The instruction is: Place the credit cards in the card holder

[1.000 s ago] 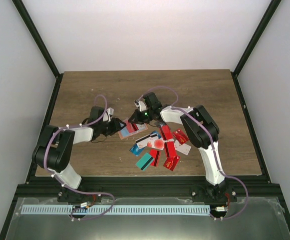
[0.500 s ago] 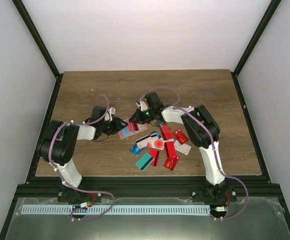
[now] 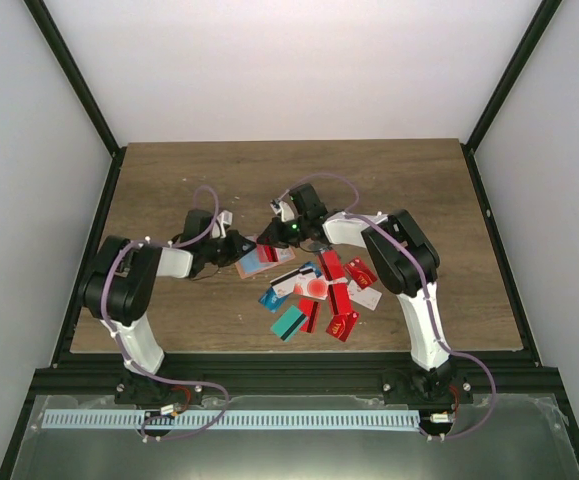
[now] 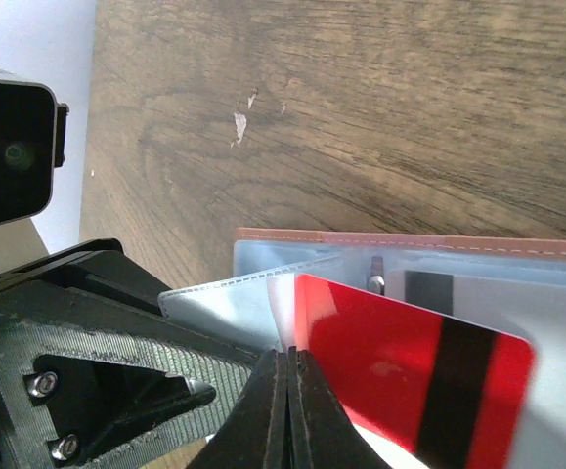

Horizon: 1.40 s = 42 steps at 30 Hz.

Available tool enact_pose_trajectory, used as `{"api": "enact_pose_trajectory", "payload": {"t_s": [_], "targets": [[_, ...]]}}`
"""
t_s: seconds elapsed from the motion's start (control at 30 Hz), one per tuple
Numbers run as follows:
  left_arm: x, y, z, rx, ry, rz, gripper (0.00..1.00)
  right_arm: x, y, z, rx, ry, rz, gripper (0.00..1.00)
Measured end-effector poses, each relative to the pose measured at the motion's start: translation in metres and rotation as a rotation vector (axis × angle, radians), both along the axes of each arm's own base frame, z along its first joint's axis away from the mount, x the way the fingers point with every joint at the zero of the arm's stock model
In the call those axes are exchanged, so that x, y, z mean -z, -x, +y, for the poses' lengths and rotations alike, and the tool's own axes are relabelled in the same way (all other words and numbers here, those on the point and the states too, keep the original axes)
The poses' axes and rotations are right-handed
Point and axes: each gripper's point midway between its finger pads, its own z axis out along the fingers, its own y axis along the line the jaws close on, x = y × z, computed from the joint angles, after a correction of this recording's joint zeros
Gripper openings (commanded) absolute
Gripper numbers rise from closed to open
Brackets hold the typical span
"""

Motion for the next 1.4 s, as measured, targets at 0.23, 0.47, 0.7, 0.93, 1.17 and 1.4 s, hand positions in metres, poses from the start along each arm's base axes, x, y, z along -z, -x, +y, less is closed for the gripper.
{"api": "enact_pose_trajectory", "payload": {"t_s": [0.23, 0.47, 0.7, 0.93, 1.17, 1.4], "targets": [[0.003, -0.003, -0.003, 0.004, 0.024, 0.004, 0.04, 0.001, 0.000, -0.001, -0.004, 0.008, -0.006, 0.19], [0.003, -0.003, -0.004, 0.005, 0.026, 0.006, 0.04, 0.000, -0.002, -0.012, 0.014, 0.077, -0.056, 0.28], [0.003, -0.002, -0.004, 0.006, 0.025, 0.006, 0.04, -0.022, -0.012, -0.026, 0.057, 0.128, -0.160, 0.29], [0.006, -0.001, -0.003, 0.006, 0.023, 0.013, 0.04, -0.010, -0.017, -0.038, 0.091, 0.211, -0.181, 0.27], [0.006, -0.001, -0.003, 0.008, 0.022, 0.012, 0.04, -0.002, -0.020, -0.042, 0.101, 0.246, -0.192, 0.26], [0.006, -0.001, -0.003, 0.008, 0.022, 0.010, 0.05, 0.014, -0.019, -0.044, 0.103, 0.278, -0.175, 0.26]]}}
